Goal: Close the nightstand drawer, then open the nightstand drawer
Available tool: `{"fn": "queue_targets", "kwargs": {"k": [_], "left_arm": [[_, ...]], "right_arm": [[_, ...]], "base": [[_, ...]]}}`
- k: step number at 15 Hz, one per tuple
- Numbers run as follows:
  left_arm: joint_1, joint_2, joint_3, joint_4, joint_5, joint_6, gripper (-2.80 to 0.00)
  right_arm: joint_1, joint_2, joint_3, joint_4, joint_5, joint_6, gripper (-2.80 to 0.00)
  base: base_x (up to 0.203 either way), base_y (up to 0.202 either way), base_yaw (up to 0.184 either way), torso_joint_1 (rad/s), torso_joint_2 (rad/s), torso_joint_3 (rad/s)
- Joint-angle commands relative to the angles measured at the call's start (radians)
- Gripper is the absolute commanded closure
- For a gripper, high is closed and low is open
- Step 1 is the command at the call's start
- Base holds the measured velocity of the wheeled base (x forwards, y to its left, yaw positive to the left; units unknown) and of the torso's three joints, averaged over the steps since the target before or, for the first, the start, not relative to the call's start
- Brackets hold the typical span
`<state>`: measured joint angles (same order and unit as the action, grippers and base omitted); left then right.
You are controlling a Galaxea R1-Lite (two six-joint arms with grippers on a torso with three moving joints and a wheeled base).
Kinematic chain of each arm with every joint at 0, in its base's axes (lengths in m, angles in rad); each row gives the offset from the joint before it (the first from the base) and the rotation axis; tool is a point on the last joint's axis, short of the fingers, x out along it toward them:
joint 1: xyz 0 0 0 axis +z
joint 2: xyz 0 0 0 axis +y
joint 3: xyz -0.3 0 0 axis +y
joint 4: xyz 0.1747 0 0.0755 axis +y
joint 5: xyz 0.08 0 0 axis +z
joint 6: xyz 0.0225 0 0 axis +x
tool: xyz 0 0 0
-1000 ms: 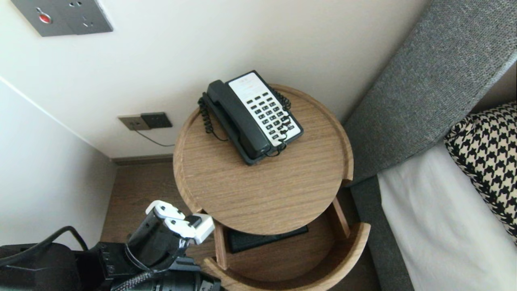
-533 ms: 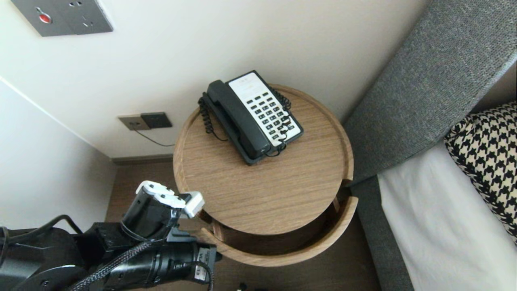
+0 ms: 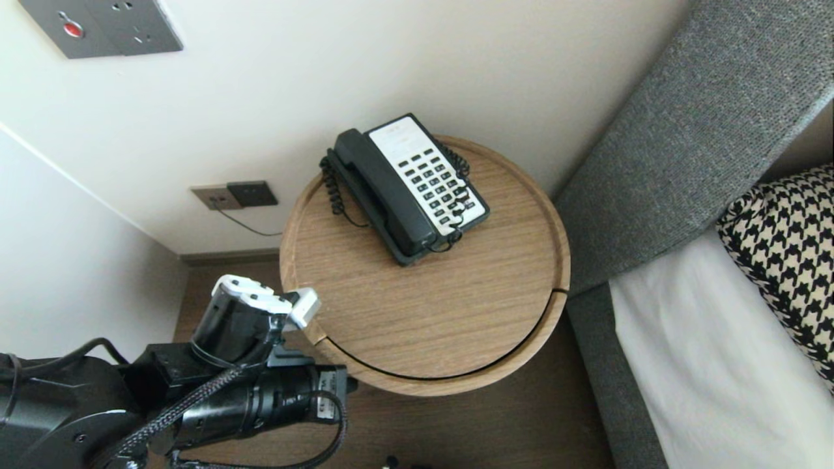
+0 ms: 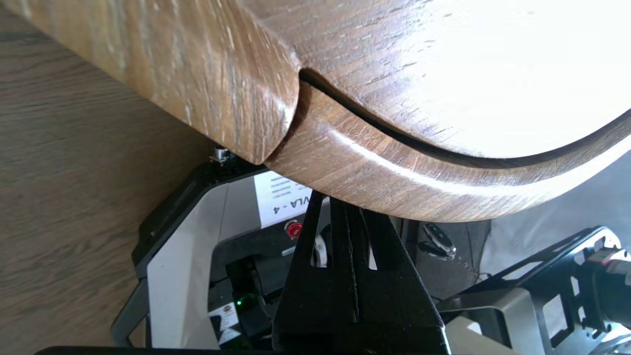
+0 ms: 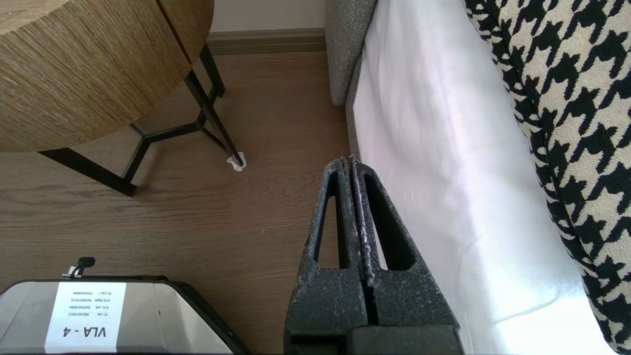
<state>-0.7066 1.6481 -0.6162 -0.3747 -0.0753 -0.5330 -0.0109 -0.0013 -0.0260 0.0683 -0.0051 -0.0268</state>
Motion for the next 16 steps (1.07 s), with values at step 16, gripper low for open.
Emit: {"fn": "queue_targets", "kwargs": {"k": [16], "left_arm": [[0.117,-0.448,0.197,0.191,-0.026,0.019,0.0]], "right_arm": [[0.0,-0.003,0.0,-0.001,-0.001,-0.001,0.0]], "base": [[0.0,0.0,0.0,0.0,0.0,0.0]]}}
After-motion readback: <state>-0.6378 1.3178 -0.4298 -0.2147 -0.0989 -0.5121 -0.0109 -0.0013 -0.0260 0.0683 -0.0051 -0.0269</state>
